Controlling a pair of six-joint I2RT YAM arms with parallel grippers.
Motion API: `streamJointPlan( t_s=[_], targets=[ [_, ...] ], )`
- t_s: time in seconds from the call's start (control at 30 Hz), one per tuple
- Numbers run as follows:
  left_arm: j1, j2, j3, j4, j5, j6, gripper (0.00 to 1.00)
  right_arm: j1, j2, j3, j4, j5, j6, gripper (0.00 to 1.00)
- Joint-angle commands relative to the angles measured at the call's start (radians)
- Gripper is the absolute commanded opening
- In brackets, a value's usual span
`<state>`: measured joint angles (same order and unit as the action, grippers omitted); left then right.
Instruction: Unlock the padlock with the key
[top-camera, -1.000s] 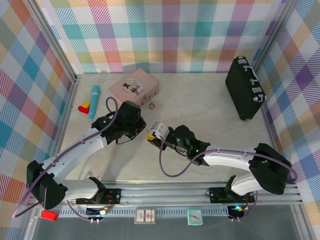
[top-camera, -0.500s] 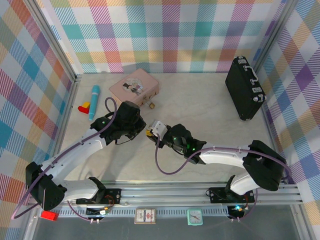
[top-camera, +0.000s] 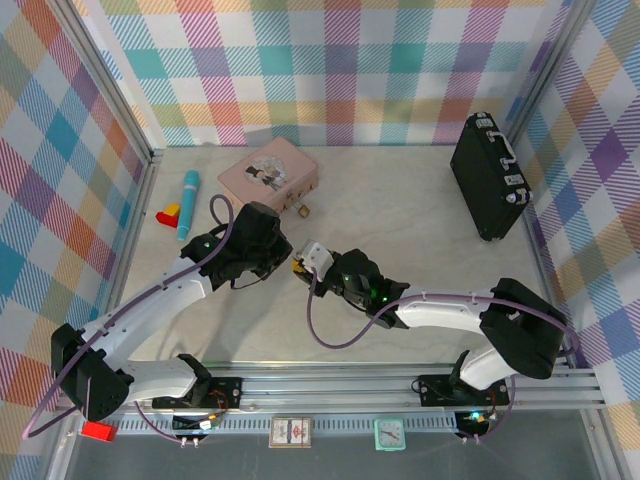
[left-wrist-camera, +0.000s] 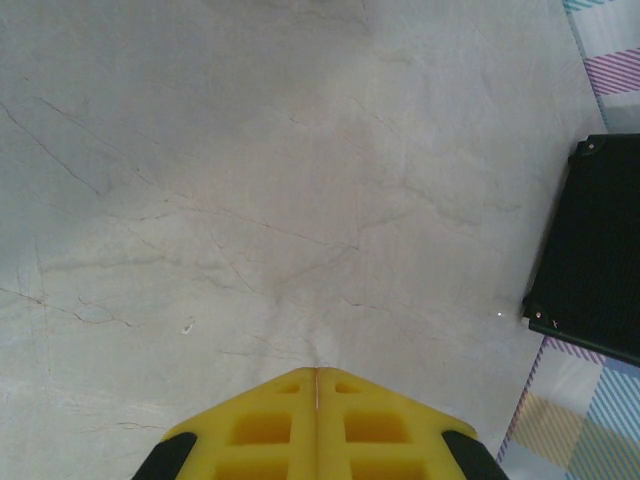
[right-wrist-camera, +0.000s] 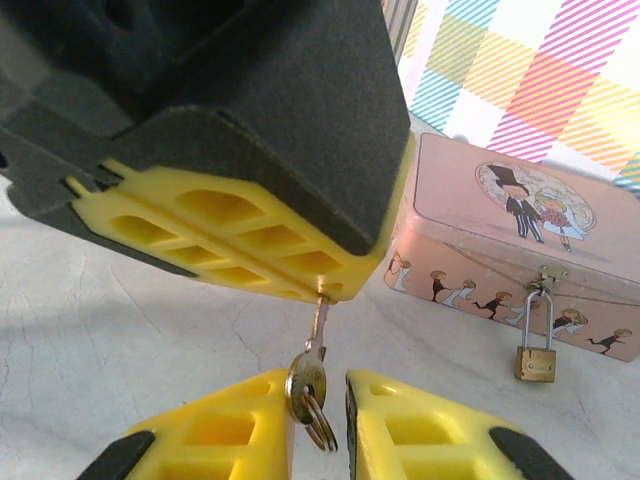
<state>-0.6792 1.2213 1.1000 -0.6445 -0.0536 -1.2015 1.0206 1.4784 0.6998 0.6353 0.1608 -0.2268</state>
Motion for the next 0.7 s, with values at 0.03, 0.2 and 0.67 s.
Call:
streamJointPlan(
  t_s=[0.03,0.2,0.67],
  targets=[
    [-0.005,-0.008,-0.005,0.004,0.004,-0.007,0.00,0.005,0.008,0.038,0.047,0.013,0.020,0.22],
    [-0.006,-0.006,-0.008,0.003,0.007,-0.008,0.00,0.004,0.006,0.044,0.039,0.012,0.023,0.19],
    [-0.008,-0.010,-0.005,-0.001,-0.002,-0.007,0.00,0.004,0.008,0.056,0.006,0.069,0.063,0.02]
  ],
)
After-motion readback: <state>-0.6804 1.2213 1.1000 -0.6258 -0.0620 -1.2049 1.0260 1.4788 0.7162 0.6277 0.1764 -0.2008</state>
